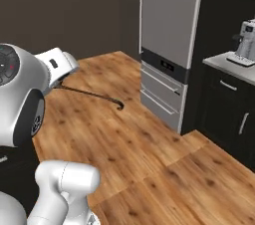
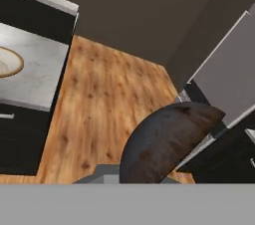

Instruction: Open the cabinet and move the ladle to the pot. Then close the cabinet.

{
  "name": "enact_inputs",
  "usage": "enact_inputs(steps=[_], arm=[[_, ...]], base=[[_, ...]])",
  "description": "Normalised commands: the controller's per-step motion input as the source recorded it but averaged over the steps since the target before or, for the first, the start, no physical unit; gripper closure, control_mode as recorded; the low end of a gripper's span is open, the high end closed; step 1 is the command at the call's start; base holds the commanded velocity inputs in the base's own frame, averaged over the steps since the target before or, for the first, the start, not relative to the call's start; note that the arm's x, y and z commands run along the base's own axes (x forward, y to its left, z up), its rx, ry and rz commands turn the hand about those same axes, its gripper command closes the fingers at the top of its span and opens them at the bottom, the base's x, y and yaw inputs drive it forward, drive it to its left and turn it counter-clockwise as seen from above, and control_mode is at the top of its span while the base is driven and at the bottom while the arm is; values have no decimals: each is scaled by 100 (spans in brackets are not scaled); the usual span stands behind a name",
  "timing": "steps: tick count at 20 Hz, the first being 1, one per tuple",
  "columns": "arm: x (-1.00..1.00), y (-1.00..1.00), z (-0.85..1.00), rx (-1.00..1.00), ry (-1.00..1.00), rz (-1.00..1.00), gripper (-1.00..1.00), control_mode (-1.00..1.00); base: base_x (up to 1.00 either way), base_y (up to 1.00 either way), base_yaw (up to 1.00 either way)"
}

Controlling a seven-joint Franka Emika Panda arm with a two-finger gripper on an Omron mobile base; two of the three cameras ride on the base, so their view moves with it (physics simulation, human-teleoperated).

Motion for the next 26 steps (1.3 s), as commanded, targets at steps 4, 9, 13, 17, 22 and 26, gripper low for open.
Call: enact_inputs(steps=[4,9,13,17,22,26], arm=[[0,0,0,0,0,0,100,100],[0,0,0,0,0,0,100,100],[0,0,0,0,0,0,100,100],[0,0,0,0,0,0,100,100],[0,0,0,0,0,0,100,100],[0,0,0,0,0,0,100,100]], base=[[-36,3,40],[-32,9,39],[-21,12,35],[-11,16,32],[-16,17,33],[-19,18,33]])
